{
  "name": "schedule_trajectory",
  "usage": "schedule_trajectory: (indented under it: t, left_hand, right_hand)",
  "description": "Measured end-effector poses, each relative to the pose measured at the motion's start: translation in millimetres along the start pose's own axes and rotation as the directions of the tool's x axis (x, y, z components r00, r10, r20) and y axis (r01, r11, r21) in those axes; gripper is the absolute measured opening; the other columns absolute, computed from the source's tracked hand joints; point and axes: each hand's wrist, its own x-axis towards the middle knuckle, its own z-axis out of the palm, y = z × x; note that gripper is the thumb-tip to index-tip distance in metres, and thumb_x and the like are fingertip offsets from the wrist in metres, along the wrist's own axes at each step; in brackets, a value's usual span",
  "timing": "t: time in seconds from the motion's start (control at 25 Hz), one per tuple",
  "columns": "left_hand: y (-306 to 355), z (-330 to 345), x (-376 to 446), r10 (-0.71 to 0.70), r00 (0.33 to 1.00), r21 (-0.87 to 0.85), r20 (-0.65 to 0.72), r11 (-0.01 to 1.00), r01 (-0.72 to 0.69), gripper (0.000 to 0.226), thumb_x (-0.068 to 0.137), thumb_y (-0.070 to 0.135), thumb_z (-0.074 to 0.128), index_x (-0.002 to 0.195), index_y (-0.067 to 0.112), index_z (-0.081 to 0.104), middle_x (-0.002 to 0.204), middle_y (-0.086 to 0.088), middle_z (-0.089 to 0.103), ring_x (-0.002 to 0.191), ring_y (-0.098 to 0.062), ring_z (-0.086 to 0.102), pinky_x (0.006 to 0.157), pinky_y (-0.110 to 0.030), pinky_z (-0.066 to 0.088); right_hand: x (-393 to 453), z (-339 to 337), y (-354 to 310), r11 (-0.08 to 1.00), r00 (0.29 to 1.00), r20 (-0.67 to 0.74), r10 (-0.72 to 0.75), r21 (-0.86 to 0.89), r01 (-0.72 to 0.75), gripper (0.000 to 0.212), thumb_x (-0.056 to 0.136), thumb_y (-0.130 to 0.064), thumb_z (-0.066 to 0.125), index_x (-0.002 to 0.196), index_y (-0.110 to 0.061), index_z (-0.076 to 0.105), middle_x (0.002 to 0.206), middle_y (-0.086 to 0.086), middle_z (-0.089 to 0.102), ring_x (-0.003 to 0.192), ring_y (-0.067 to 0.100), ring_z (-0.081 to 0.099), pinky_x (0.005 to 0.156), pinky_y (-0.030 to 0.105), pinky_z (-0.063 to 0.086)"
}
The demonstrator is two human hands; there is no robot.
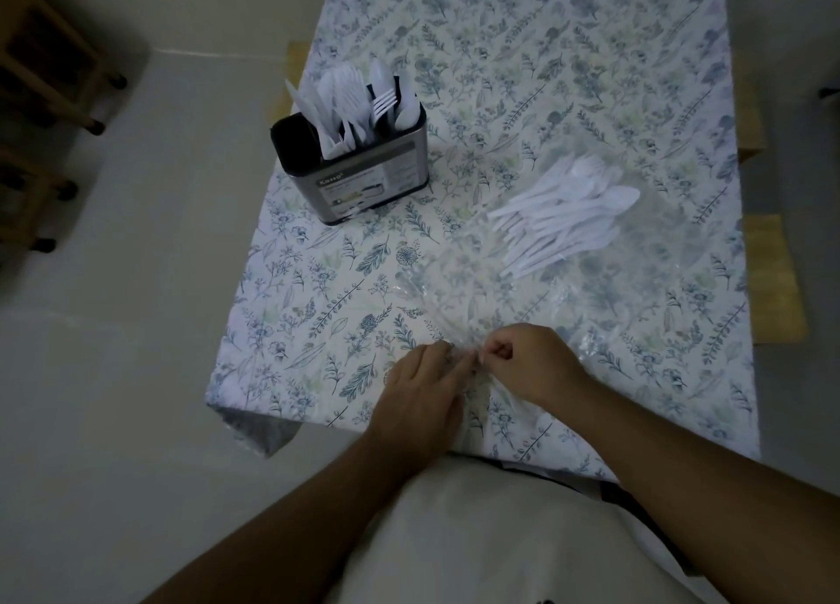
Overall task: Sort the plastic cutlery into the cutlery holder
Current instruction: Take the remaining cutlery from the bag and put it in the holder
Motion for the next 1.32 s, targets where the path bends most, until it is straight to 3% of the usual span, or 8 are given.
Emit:
schedule_trajectory:
  t: [0.24,0.4,0.6,0.8,1.0,1.08,1.2,1.32]
  left_hand:
    - [-4,5,13,0.207,0.978,0.128,0.017,0.970,-0.207,0.054,0.078,0.023,0.058,0.127,0.001,0.065,0.130,-0.015,0.063,0.124,-0.034,0.056,0.105,-0.044,0.048]
    - [-7,4,18,0.198,0.978,0.094,0.062,0.975,-0.203,0.058,0.079,0.025,0.048,0.134,0.009,0.062,0.138,-0.011,0.062,0.132,-0.036,0.054,0.113,-0.049,0.038]
    - [-14,4,3,0.167,0.981,0.044,0.096,0.984,-0.172,0.057,0.089,0.035,0.045,0.146,0.028,0.052,0.157,-0.005,0.043,0.148,-0.032,0.034,0.118,-0.051,0.032]
    - [-13,0,8,0.207,0.967,0.017,0.148,0.977,-0.211,0.066,0.088,0.039,0.041,0.154,0.030,0.038,0.165,-0.007,0.025,0.154,-0.030,0.019,0.122,-0.047,0.019]
    - [-54,-32,6,0.035,0.996,-0.201,0.082,0.979,-0.018,0.046,0.099,0.046,0.034,0.124,0.031,0.069,0.143,0.012,0.058,0.140,0.000,0.039,0.115,-0.050,0.031]
    - [-39,-58,17,-0.252,0.967,-0.538,0.037,0.811,0.232,0.052,0.101,0.056,0.036,0.108,0.025,0.077,0.109,0.015,0.074,0.109,0.013,0.059,0.103,-0.031,0.047]
    - [-2,-82,38,-0.565,0.762,-0.848,0.317,0.191,0.495,0.035,0.098,0.043,0.060,0.091,0.013,0.077,0.080,0.008,0.074,0.075,0.008,0.067,0.065,-0.011,0.051]
    - [1,-77,47,-0.710,0.535,-0.835,0.458,-0.138,0.532,0.011,0.098,0.017,0.062,0.104,0.018,0.072,0.085,0.001,0.076,0.077,-0.013,0.069,0.059,-0.022,0.049]
  right_hand:
    - [-2,-8,-2,0.982,0.980,-0.144,0.136,0.152,-0.113,0.015,0.092,-0.025,0.059,0.077,-0.021,0.058,0.065,0.000,0.063,0.059,0.017,0.057,0.061,0.037,0.052]
    - [-3,-17,-12,0.998,0.998,0.021,0.060,0.008,-0.060,0.012,0.085,-0.027,0.067,0.078,-0.023,0.059,0.065,-0.005,0.061,0.059,0.014,0.059,0.062,0.037,0.055]
    - [-10,-47,-21,0.987,0.925,-0.378,0.019,0.153,0.042,0.024,0.082,-0.015,0.066,0.071,-0.014,0.045,0.054,0.005,0.048,0.047,0.015,0.038,0.048,0.028,0.037]
    - [-22,-48,-32,0.986,0.958,-0.267,-0.108,0.097,0.138,0.023,0.081,-0.013,0.065,0.074,-0.020,0.044,0.054,0.001,0.052,0.048,0.018,0.044,0.050,0.039,0.047]
    - [-22,-61,-46,0.918,0.862,-0.463,-0.204,0.215,0.332,0.017,0.078,-0.002,0.060,0.075,-0.015,0.051,0.047,0.006,0.043,0.041,0.017,0.037,0.042,0.033,0.037]
    - [-26,-49,-60,0.908,0.938,-0.281,-0.201,0.306,0.286,0.016,0.083,-0.007,0.063,0.084,-0.021,0.056,0.054,0.005,0.053,0.045,0.015,0.046,0.046,0.036,0.046]
    - [-28,-32,-69,0.937,0.958,0.076,-0.276,0.242,0.251,0.020,0.090,-0.026,0.067,0.107,-0.034,0.062,0.072,-0.002,0.068,0.058,0.012,0.061,0.061,0.039,0.057]
    - [-12,-46,-51,0.952,0.946,-0.121,-0.300,0.018,0.305,0.021,0.090,-0.027,0.066,0.110,-0.033,0.070,0.094,-0.012,0.071,0.081,0.012,0.064,0.076,0.039,0.058]
